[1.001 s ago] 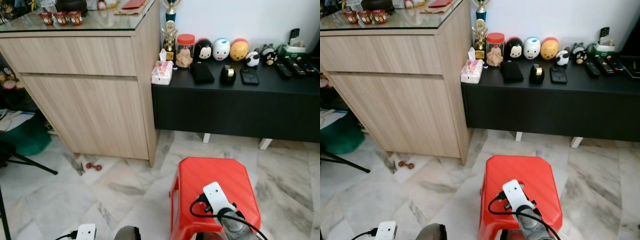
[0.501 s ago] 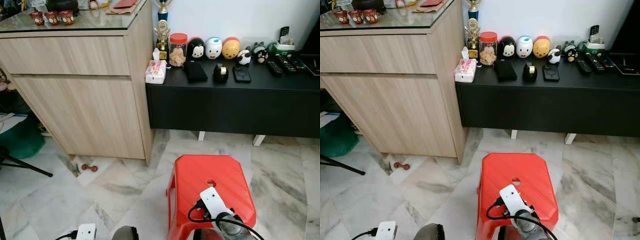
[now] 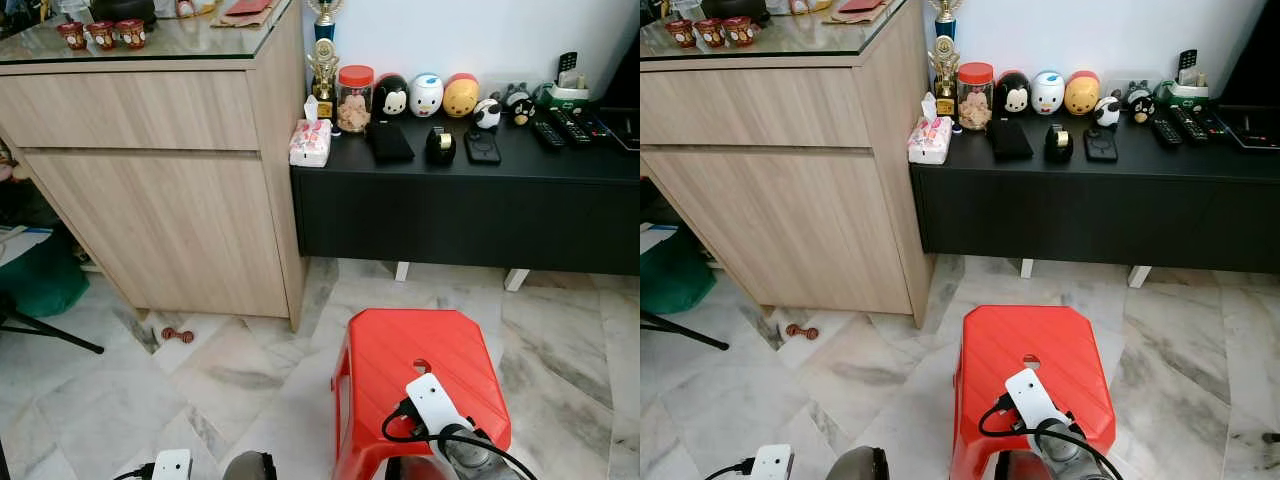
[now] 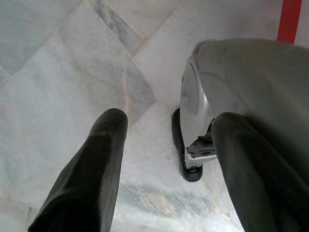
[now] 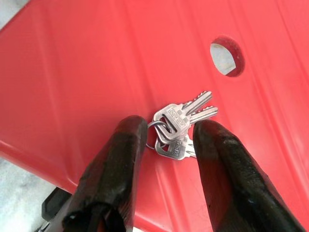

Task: Hang keys on a hook

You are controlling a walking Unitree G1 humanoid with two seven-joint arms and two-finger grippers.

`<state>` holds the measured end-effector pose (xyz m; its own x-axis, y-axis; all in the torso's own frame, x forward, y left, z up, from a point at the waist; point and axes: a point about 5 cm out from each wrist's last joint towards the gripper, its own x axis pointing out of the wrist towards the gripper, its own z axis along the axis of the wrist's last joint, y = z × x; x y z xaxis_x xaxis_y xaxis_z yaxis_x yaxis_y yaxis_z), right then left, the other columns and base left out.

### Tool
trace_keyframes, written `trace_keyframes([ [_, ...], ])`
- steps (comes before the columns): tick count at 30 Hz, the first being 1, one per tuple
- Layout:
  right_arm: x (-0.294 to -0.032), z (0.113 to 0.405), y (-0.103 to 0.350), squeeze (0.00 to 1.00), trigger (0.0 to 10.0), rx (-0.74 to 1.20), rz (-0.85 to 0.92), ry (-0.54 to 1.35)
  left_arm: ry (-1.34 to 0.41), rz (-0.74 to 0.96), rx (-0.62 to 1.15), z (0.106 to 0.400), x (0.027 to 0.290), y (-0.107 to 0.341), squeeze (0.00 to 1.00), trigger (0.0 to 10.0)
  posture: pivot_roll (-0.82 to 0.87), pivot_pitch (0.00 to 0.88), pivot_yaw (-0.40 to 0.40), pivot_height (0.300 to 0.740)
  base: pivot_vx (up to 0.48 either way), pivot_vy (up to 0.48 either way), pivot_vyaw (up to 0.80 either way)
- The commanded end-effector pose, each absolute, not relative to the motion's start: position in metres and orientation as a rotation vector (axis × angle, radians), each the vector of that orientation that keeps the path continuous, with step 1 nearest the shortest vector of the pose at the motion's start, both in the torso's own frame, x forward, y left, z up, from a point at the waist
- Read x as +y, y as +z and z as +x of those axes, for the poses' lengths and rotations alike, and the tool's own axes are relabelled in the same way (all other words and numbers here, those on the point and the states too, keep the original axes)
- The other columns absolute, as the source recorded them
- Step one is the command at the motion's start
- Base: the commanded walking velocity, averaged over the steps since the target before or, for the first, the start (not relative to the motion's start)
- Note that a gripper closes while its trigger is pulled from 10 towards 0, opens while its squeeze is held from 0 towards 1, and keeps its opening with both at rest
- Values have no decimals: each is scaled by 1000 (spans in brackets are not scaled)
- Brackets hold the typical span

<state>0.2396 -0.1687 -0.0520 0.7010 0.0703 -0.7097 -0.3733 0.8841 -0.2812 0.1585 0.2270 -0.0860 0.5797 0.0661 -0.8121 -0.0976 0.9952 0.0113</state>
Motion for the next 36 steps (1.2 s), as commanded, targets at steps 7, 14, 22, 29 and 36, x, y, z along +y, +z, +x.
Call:
trace_keyframes([
  [7, -167, 240, -52, 0, 10000, 773, -422, 271, 104, -40, 966, 151, 227, -89, 0, 10000, -5, 66, -6, 626, 0, 0, 0],
  [14, -172, 238, -54, 0, 10000, 787, -433, 262, 106, -42, 965, 151, 227, -89, 0, 10000, -6, 71, -8, 626, 0, 0, 0],
  [22, -177, 234, -55, 0, 1686, 801, -434, 245, 103, -43, 962, 151, 226, -89, 0, 10000, -7, 71, -8, 626, 0, 0, 0],
  [29, -177, 234, -56, 0, 0, 807, -433, 240, 102, -41, 960, 152, 226, -89, 0, 10000, -6, 65, -7, 626, 0, 0, 0],
  [36, -174, 235, -56, 0, 0, 807, -432, 237, 103, -38, 957, 153, 227, -88, 0, 10000, -4, 57, -4, 626, 0, 0, 0],
])
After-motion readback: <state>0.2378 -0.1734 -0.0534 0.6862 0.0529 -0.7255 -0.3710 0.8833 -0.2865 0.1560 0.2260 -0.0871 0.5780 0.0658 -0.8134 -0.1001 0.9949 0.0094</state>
